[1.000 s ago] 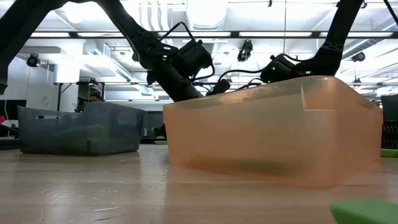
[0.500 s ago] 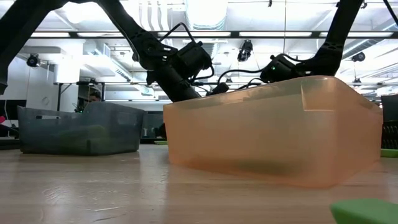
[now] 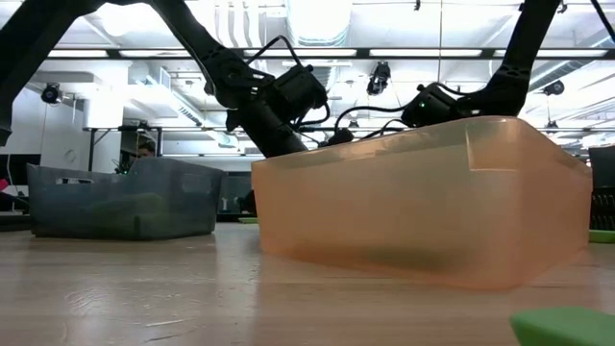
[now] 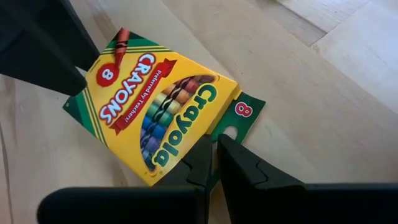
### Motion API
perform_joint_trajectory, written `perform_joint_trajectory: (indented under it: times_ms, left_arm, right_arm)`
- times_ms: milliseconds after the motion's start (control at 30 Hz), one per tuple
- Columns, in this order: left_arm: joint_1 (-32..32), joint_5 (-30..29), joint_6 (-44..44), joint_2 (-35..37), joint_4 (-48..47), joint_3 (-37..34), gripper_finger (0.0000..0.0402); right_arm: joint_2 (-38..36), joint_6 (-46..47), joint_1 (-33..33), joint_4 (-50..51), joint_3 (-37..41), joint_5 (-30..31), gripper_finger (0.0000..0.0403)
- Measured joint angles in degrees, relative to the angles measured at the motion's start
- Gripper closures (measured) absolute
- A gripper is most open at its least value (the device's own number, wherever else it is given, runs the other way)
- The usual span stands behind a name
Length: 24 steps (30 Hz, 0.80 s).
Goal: Pick & Place School Supplies
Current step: Put the left crayon box into the orange bin
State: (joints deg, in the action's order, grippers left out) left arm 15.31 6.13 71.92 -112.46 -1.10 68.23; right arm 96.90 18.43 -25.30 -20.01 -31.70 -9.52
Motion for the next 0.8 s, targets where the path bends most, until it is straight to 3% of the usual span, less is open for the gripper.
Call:
perform_joint_trajectory:
  times_ms: [800]
  left_arm:
    - [-0.15, 2.84, -4.29, 0.11, 0.82, 2.33, 0.0209]
  right_arm:
    - [-0.26, -1.77, -0.09, 1.11, 0.02, 0.94, 0.0376]
